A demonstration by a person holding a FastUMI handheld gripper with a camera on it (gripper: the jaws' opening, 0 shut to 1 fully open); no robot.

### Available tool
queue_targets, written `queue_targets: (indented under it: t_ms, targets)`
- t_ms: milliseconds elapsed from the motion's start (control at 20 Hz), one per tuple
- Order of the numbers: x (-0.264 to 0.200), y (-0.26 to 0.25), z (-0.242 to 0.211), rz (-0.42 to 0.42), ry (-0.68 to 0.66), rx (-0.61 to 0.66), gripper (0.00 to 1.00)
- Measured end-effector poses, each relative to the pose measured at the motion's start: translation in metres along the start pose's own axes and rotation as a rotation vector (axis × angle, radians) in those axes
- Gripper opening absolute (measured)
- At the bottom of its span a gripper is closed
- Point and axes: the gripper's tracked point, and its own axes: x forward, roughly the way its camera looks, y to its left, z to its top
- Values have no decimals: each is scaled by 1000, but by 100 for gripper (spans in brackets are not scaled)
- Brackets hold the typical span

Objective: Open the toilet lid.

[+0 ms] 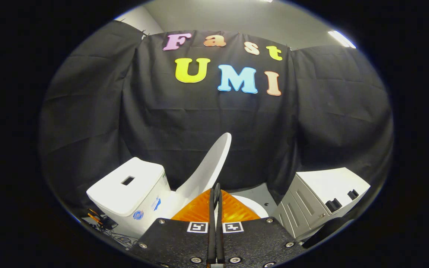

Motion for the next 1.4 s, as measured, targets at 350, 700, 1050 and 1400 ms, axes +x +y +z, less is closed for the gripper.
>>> queue_targets:
  t_ms: [350,700,1050,1400]
  targets:
    - [-4,43,22,48,-55,-29,0]
    - [-9,90,39,103,-88,-47,0]
    - [-11,130,49,164,-108,-61,0]
    - [-12,178,53,222,-123,-139,0]
